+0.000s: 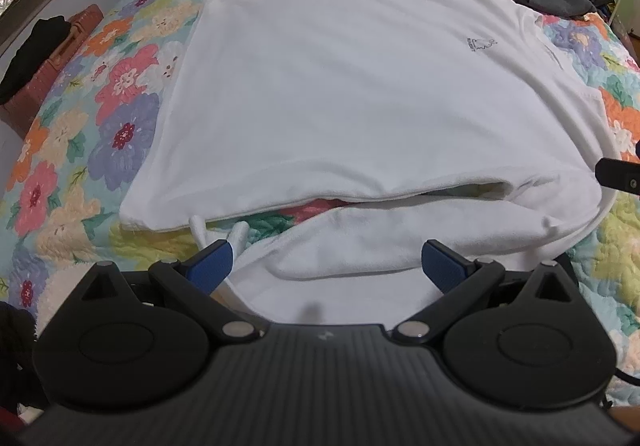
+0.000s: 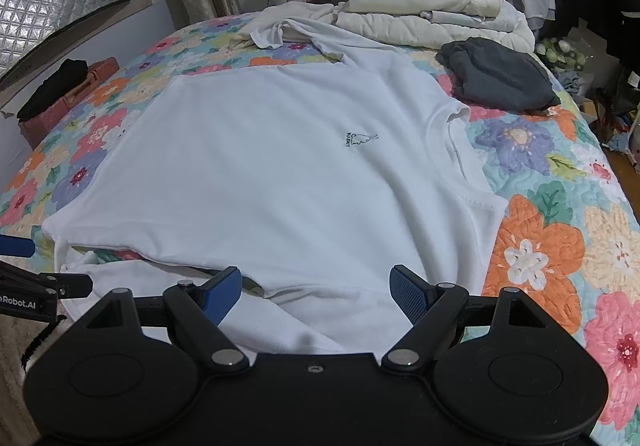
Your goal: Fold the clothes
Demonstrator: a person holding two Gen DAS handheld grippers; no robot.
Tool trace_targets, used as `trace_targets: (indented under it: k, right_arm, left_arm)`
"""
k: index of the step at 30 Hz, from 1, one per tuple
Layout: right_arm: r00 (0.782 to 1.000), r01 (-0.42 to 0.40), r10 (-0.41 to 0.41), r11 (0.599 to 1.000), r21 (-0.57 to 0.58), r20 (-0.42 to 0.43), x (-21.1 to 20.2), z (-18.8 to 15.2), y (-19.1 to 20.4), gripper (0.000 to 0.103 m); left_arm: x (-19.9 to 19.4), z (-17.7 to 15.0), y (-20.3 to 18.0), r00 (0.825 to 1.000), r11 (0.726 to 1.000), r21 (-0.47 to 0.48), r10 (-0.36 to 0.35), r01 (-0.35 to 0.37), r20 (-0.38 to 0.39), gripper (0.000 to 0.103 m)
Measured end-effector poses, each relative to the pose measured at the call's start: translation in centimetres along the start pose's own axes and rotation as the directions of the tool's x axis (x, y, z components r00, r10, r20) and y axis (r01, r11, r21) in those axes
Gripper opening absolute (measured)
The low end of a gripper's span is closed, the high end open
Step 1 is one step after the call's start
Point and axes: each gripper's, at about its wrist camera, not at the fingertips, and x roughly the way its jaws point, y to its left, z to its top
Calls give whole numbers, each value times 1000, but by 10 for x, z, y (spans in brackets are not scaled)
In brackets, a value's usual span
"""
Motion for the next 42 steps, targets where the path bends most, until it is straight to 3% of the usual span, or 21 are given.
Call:
trace_targets:
  k: [42]
  right_arm:
    - [1000, 3, -3, 1000, 7, -21, 3, -2, 0, 85]
  left_arm:
    - [1, 1, -3, 1000, 1000, 21, 9, -8, -23, 103]
